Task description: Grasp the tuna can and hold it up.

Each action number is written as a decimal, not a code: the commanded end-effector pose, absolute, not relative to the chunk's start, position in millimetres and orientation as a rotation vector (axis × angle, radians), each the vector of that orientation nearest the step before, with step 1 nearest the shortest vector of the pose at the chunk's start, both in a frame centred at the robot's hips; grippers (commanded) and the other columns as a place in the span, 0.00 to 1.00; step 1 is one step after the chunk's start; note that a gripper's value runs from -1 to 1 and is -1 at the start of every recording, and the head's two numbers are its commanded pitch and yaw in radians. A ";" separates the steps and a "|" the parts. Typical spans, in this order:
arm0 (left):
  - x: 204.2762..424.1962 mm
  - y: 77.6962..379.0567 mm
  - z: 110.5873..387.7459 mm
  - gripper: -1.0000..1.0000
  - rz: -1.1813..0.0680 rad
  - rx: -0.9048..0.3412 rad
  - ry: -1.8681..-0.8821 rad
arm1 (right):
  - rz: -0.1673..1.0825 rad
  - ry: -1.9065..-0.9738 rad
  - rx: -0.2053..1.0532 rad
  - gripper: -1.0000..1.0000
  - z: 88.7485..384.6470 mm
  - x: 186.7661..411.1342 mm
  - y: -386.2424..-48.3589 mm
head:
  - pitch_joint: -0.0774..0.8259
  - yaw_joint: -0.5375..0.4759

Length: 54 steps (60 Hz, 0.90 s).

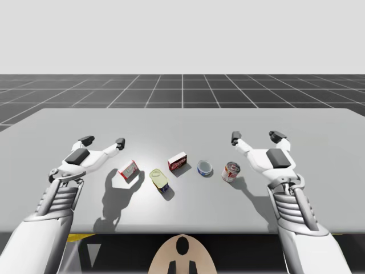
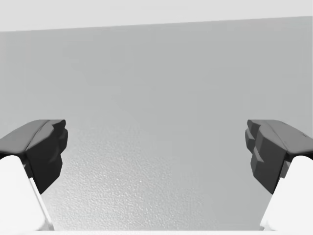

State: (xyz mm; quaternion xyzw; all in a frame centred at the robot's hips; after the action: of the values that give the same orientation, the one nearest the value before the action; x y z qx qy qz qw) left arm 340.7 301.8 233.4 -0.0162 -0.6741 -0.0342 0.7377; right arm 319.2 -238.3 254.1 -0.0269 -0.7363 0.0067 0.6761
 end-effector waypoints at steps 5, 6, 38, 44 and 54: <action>340.7 301.0 233.1 0.00 -0.081 -0.025 -1.485 | -0.014 -1.670 -0.071 0.00 255.0 317.4 -235.6 | 0.10 0.53; 340.7 301.0 233.2 0.00 -0.080 -0.025 -1.485 | -0.009 -1.666 -0.059 0.00 255.7 317.7 -235.3 | 0.11 0.53; 338.4 304.6 237.8 0.00 -0.078 -0.012 -1.515 | 0.032 -1.648 -0.070 0.00 254.7 319.8 -239.0 | 0.55 0.54; 337.9 305.0 238.9 0.00 -0.081 -0.009 -1.520 | 0.036 -1.650 -0.073 0.00 255.1 319.7 -239.6 | 0.63 0.53; 335.9 305.3 242.4 0.00 -0.079 -0.023 -1.529 | 0.045 -1.650 -0.076 0.00 255.9 319.3 -239.8 | 0.74 0.48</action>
State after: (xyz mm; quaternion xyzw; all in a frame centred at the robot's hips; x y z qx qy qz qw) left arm 337.3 305.0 239.8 -0.0068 -0.6892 -0.0358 0.7236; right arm 319.5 -239.5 255.3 -0.0325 -0.7342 0.0167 0.6780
